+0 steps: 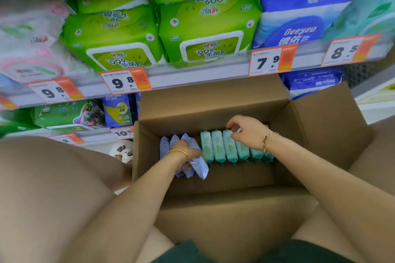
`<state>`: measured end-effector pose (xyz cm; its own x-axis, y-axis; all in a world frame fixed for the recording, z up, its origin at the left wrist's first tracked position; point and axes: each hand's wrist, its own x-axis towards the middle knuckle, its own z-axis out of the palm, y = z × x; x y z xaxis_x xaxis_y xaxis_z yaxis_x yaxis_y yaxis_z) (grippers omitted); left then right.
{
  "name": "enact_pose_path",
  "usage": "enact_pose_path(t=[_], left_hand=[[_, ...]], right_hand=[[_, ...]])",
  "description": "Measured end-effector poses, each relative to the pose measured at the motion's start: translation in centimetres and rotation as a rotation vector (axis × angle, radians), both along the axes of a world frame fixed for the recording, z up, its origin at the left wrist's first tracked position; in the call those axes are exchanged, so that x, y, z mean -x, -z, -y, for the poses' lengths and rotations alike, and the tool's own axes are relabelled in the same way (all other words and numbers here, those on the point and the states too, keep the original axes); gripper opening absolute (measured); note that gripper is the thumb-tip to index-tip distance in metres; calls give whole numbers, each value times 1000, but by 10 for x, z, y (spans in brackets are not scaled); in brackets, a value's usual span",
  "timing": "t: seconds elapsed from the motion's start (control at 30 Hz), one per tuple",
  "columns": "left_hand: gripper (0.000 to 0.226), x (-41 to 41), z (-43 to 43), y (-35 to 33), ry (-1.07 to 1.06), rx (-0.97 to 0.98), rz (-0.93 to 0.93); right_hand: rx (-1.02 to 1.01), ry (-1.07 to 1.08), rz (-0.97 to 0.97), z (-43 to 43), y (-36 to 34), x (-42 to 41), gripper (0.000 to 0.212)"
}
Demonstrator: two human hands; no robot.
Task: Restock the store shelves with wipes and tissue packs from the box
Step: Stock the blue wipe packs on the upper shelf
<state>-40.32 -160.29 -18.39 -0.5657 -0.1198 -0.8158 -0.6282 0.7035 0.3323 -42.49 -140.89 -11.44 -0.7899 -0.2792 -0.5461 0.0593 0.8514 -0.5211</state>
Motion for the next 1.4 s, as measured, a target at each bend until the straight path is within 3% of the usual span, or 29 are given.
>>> enact_pose_path(t=[0.1, 0.17, 0.23, 0.33, 0.47, 0.6, 0.7, 0.8, 0.9, 0.97, 1.07, 1.2, 1.33, 1.4], left_hand=[[12, 7, 13, -46, -94, -222, 11], [30, 10, 20, -82, -46, -357, -45], [38, 10, 24, -117, 77, -432, -139], [40, 8, 26, -165, 206, -517, -233], [22, 9, 19, -221, 19, -783, -289], [13, 11, 5, -283, -57, -917, -348], [17, 16, -10, -337, 43, -847, -522], [12, 27, -25, -390, 87, -798, -706], [16, 51, -43, -431, 60, -702, -956], [17, 78, -52, -445, 36, -592, -1139], [7, 128, -62, -447, 169, -278, -1338], [42, 188, -83, -445, 533, 152, -1254], [56, 239, -99, -439, 658, 407, -1073], [56, 257, -99, -433, 660, 459, -993]], right_hand=[[-1, -38, 64, 2, -4, -2, 44], [86, 60, 88, -1, -12, 0, 51], [304, 200, 191, -5, -29, 1, 59], [693, 236, 362, -16, -66, 0, 46], [837, 232, 365, -31, -120, -7, 36], [984, 247, 310, -47, -185, -12, 55], [1039, 202, 233, -61, -242, -12, 48], [1115, 185, 80, -75, -292, -3, 59], [1073, 309, -75, -93, -324, 28, 75], [1118, 387, -73, -103, -339, 53, 83], [1281, 482, -97, -114, -358, 93, 76], [1250, 762, -148, -127, -366, 161, 23], [1155, 892, -387, -126, -360, 239, 37], [989, 892, -580, -117, -357, 273, 20]])
